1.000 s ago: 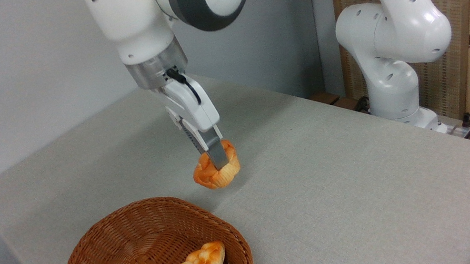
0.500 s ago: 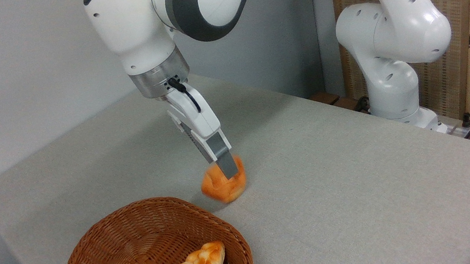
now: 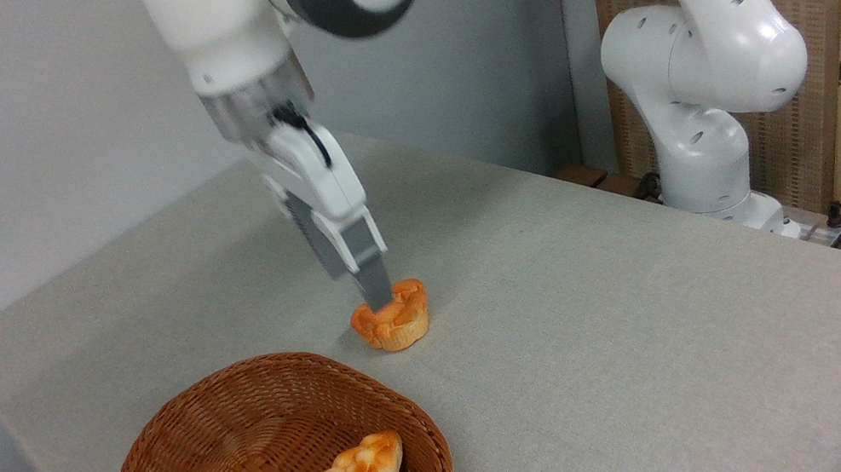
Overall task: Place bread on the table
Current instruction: 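Open the gripper to release the roll and raise the gripper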
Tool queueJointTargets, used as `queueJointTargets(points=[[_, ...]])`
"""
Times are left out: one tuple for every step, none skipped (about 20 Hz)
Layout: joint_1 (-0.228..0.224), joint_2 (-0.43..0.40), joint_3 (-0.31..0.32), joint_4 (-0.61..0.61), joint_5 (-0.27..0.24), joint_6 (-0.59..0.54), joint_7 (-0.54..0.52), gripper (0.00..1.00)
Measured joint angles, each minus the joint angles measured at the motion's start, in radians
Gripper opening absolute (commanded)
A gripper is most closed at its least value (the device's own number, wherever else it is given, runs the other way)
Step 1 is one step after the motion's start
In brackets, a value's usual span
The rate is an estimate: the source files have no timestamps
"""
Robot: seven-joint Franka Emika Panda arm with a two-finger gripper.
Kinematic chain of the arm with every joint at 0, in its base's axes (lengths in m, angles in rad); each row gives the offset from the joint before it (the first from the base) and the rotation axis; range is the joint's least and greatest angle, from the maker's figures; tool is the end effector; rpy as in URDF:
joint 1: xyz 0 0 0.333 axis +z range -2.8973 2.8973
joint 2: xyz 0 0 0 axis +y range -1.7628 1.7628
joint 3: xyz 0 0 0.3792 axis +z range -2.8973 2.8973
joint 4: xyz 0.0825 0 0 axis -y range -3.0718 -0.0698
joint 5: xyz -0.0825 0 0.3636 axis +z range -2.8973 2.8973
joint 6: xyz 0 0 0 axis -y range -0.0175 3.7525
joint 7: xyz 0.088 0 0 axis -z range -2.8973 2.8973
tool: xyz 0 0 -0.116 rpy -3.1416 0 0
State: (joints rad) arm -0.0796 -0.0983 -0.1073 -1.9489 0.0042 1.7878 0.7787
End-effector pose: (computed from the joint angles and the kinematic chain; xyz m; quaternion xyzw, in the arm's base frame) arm 0.4888 -0.0944 0.5758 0.8852 -0.4641 -0.0324 0.0023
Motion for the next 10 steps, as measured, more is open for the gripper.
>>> queueJointTargets(points=[[0.001, 0.000, 0.001, 0.037, 0.000, 0.000, -0.030, 1.00], [0.004, 0.000, 0.002, 0.078, 0.000, -0.001, -0.058, 1.00], [0.010, 0.001, 0.002, 0.112, 0.000, -0.001, -0.075, 1.00], [0.013, 0.003, 0.003, 0.132, 0.000, -0.002, -0.081, 1.00], [0.020, 0.005, 0.005, 0.161, 0.000, -0.007, -0.086, 1.00], [0.026, 0.010, 0.007, 0.190, -0.003, -0.020, -0.087, 1.00], [0.035, 0.019, 0.009, 0.222, -0.008, -0.048, -0.089, 1.00], [0.047, 0.031, 0.010, 0.252, -0.018, -0.079, -0.090, 1.00], [0.059, 0.044, 0.011, 0.284, -0.032, -0.110, -0.090, 1.00], [0.067, 0.055, 0.012, 0.310, -0.044, -0.134, -0.090, 1.00]])
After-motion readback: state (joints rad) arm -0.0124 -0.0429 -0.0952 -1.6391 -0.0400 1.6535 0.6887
